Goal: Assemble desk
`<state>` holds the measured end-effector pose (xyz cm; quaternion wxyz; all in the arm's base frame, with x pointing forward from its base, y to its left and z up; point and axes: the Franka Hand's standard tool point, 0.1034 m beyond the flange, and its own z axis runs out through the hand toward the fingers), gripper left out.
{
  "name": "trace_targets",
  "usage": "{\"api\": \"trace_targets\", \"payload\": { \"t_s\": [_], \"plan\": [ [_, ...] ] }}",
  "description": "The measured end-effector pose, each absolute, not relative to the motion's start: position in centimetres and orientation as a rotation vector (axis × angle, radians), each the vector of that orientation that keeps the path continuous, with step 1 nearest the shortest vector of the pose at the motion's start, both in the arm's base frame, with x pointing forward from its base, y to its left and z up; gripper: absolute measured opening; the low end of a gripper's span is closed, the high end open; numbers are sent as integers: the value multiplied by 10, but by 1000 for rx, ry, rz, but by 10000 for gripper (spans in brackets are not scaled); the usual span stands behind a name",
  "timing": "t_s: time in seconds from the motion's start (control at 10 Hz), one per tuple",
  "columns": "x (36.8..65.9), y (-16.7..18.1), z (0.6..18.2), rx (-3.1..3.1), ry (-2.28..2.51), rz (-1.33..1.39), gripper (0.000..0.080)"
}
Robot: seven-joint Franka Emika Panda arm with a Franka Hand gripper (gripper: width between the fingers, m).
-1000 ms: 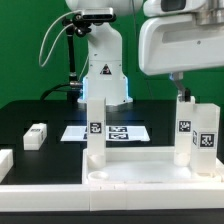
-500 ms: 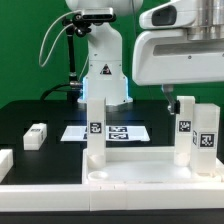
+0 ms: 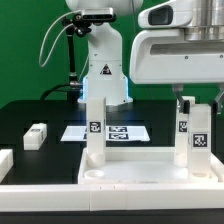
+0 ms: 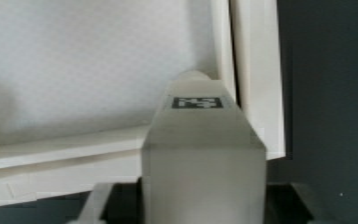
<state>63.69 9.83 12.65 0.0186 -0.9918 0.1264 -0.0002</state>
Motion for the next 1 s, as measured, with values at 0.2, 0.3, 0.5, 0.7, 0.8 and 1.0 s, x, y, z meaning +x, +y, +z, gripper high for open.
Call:
{"api": "trace_targets", "payload": {
  "t_s": [0.2, 0.3, 0.5, 0.7, 0.8, 1.0],
  "plan": [
    [637, 98, 126, -3041, 625, 4, 285],
    [637, 99, 126, -3025, 697, 6, 285],
    [638, 101, 126, -2923, 1032, -30, 285],
    [639, 98, 125, -2703, 1447, -47, 287],
    [639, 95, 124, -2488, 1695, -47, 287],
    [637, 100, 124, -2255, 1951, -37, 287]
  ]
}}
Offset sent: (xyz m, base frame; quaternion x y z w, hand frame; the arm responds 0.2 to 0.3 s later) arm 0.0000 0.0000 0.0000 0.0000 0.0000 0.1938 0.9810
